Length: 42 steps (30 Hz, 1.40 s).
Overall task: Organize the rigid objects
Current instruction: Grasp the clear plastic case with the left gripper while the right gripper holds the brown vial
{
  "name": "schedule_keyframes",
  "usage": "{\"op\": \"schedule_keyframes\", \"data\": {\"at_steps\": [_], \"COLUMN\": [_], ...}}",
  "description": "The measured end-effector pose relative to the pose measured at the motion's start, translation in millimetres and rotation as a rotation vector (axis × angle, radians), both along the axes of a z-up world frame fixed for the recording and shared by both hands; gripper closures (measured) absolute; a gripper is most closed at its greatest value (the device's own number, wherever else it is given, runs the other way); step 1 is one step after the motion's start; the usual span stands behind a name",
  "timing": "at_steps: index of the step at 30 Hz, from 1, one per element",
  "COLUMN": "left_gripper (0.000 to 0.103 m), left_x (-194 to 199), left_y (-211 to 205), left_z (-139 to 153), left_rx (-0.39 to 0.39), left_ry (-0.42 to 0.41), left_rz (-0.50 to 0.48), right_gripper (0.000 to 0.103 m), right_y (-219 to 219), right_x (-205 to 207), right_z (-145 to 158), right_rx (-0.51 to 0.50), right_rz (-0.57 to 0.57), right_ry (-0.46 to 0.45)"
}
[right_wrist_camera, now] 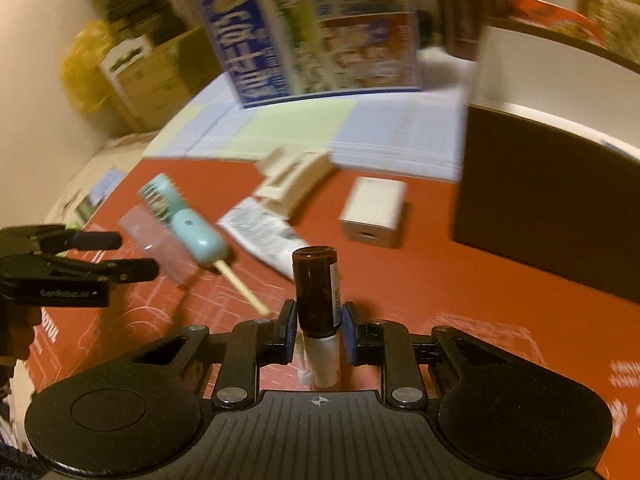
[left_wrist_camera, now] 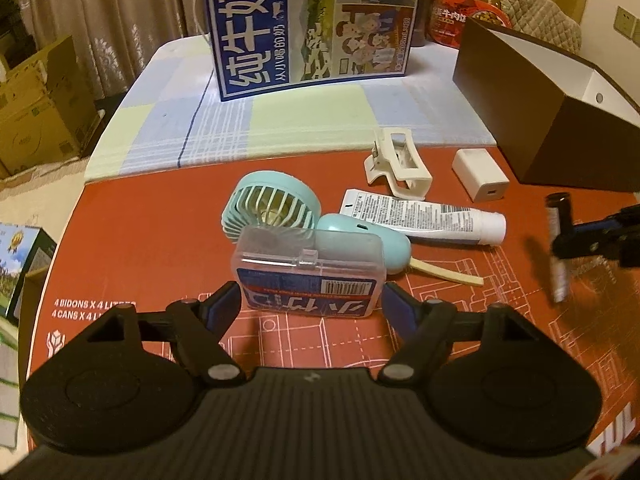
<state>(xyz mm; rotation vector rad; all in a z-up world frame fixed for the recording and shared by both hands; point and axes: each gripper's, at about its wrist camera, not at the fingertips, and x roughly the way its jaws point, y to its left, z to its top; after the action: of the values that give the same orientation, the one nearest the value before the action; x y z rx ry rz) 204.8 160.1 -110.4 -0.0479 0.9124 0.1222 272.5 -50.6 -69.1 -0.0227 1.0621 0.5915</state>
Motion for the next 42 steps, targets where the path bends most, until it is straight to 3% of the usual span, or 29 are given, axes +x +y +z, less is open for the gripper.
{"op": "schedule_keyframes", "data": {"at_steps": [8, 14, 17, 23, 26, 30, 35, 39, 42], "left_gripper": [0.027, 0.028, 0.040, 0.041, 0.041, 0.029, 0.029, 0.039, 0.058], "left_x": [9.1, 11.2, 9.0, -2.8, -9.7, -9.9, 13.8, 26.1, 22.8], "left_y": [-0.6, 2.0, 5.2, 19.3, 29.6, 32.5, 23.4, 24.9, 31.8], "left_z": [-9.9, -13.6, -12.0, -10.1, -3.1, 15.7, 16.6, 8.6, 6.0], "left_rx": [0.045, 0.059, 0.058, 0.127, 0.088, -0.047, -0.024, 0.017, 0.023], "left_ry": [-0.006, -0.032, -0.036, 0.013, 0.030, -0.023, -0.031, 0.024, 0.046], "left_rz": [-0.004, -0.022, -0.043, -0.051, -0.016, 0.050, 0.145, 0.167, 0.153], "right_gripper": [0.083, 0.083, 0.083, 0.083, 0.083, 0.083, 0.083, 0.083, 0.083], "right_y": [-32.1, -38.0, -37.9, -40.0, -42.7, -46.2, -45.8, -46.5, -47.0], "right_x": [8.7, 10.6, 11.6, 12.9, 14.4, 16.5, 18.4, 17.6, 17.6], "right_z": [-5.6, -10.5, -11.2, -12.4, -13.6, -14.7, -14.0, -13.8, -13.9], "right_rx": [0.005, -0.002, -0.005, -0.011, -0.019, -0.024, -0.033, -0.030, -0.027], "right_rz": [-0.156, -0.186, -0.183, -0.186, -0.195, -0.205, -0.202, -0.199, -0.195], "right_ry": [0.052, 0.070, 0.071, 0.077, 0.076, 0.079, 0.071, 0.072, 0.073]}}
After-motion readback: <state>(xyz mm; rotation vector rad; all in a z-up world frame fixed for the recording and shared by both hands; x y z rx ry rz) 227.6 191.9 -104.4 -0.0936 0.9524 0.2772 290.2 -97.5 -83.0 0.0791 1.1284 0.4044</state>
